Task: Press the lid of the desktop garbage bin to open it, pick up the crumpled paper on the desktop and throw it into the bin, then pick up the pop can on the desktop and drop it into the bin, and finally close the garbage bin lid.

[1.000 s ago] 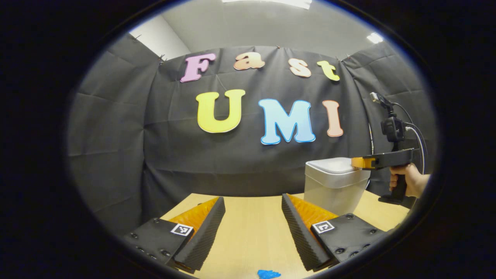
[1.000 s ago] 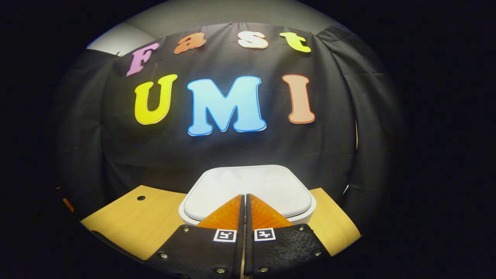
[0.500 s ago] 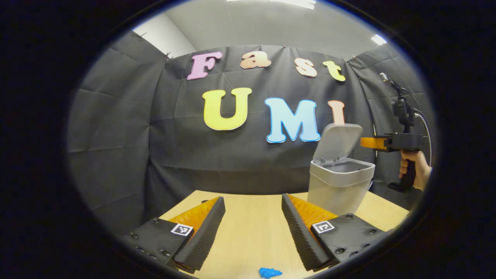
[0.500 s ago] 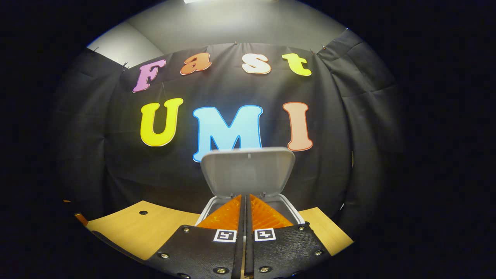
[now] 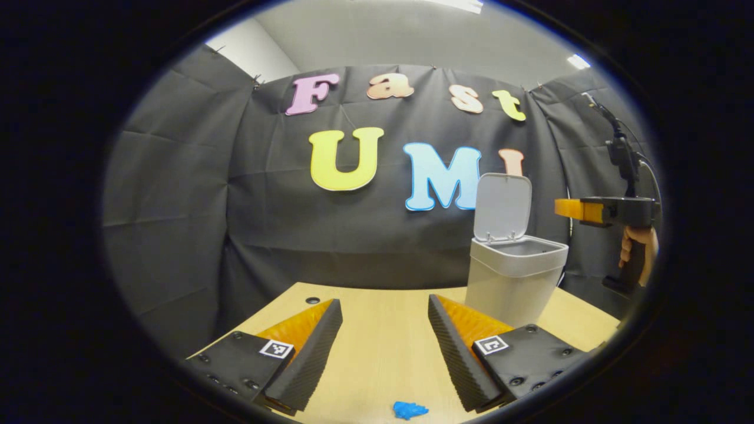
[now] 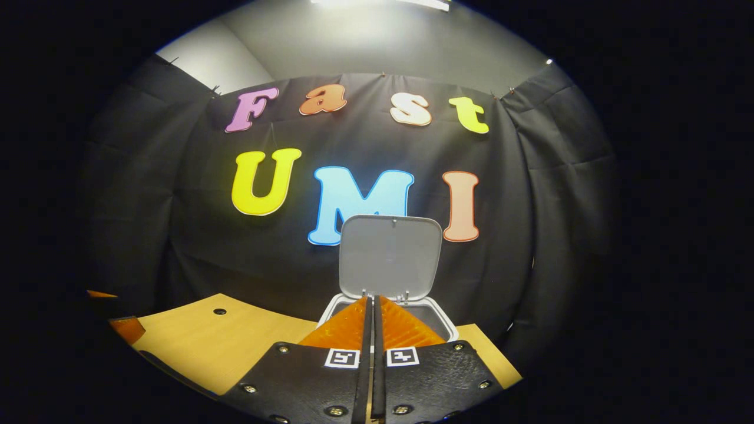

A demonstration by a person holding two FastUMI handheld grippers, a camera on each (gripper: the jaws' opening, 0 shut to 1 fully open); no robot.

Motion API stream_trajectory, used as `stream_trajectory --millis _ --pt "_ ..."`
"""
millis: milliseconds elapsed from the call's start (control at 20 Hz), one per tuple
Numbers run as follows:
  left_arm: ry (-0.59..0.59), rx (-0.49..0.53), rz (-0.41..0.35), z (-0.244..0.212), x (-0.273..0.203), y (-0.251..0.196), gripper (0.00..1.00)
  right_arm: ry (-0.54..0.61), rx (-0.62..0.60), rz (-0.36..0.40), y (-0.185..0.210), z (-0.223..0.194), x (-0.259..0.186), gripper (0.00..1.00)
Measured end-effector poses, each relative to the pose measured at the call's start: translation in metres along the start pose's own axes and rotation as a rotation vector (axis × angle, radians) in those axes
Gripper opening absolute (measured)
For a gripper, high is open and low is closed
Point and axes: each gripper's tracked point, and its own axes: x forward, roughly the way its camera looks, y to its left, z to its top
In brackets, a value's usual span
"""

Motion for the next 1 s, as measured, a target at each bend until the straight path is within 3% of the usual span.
stream_trajectory --millis 250,300,400,500,550,600,650,750,850,950,1000 --pt "0.026 -0.012 -0.008 -0.009 -0.003 0.001 1.0 0.018 0.003 0.029 0.014 -0.006 -0.014 0.17" --pt "0.03 -0.013 -0.01 -0.01 -0.003 0.001 1.0 0.016 0.01 0.03 0.016 -0.006 -0.016 0.3" --pt "0.045 -0.013 -0.015 -0.016 -0.003 0.001 0.87 0.011 0.016 0.023 0.016 -0.007 -0.02 0.36" --pt "0.068 -0.006 -0.021 -0.025 -0.003 -0.001 1.0 0.011 0.022 0.036 0.021 -0.008 -0.024 0.8" --pt "0.082 -0.005 -0.026 -0.03 -0.003 -0.002 1.0 0.01 0.025 0.027 0.02 -0.008 -0.025 0.81" --pt "0.095 -0.006 -0.031 -0.035 -0.002 -0.004 1.0 0.006 0.026 0.019 0.018 -0.008 -0.029 0.98" --pt "0.112 -0.011 -0.038 -0.042 -0.001 -0.005 0.96 0.001 0.028 0.013 0.018 -0.007 -0.032 0.93" --pt "0.148 -0.03 -0.056 -0.053 0.0 -0.009 0.87 -0.001 0.029 0.003 0.017 -0.009 -0.036 0.96" --pt "0.191 -0.046 -0.073 -0.07 0.002 -0.012 0.88 0.006 0.021 -0.004 0.016 -0.013 -0.042 0.96" --pt "0.243 -0.062 -0.097 -0.089 0.002 -0.017 1.0 0.012 0.01 -0.011 0.016 -0.016 -0.047 0.96" --pt "0.27 -0.069 -0.107 -0.099 0.002 -0.021 0.94 0.021 0.01 -0.008 0.017 -0.02 -0.05 0.96"
